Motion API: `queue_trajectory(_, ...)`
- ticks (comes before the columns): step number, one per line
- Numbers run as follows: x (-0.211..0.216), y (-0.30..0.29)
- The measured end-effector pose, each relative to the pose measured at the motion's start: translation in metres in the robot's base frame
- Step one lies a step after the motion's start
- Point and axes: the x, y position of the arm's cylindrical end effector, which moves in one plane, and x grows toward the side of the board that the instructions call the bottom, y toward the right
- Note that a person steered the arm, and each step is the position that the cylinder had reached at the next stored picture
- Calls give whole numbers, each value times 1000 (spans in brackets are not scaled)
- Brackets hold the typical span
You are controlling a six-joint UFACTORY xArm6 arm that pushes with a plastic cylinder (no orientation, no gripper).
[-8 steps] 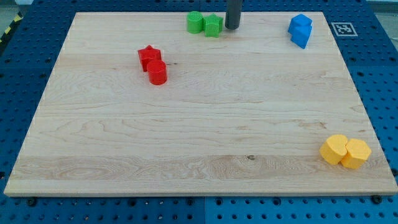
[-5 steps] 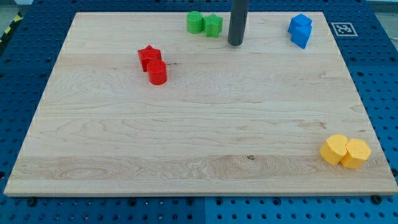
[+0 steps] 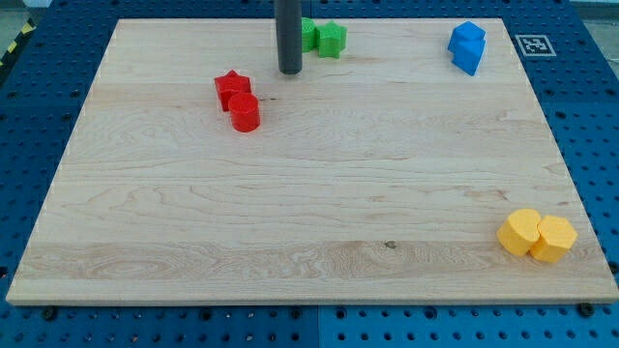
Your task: Slide your arm towards the red star
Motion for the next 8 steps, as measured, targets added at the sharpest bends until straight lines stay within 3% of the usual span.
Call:
queue_trajectory(3, 0, -135)
queue_trajectory(4, 2, -138)
queue_trajectory(6, 52, -137)
queue_trajectory(8, 52, -102)
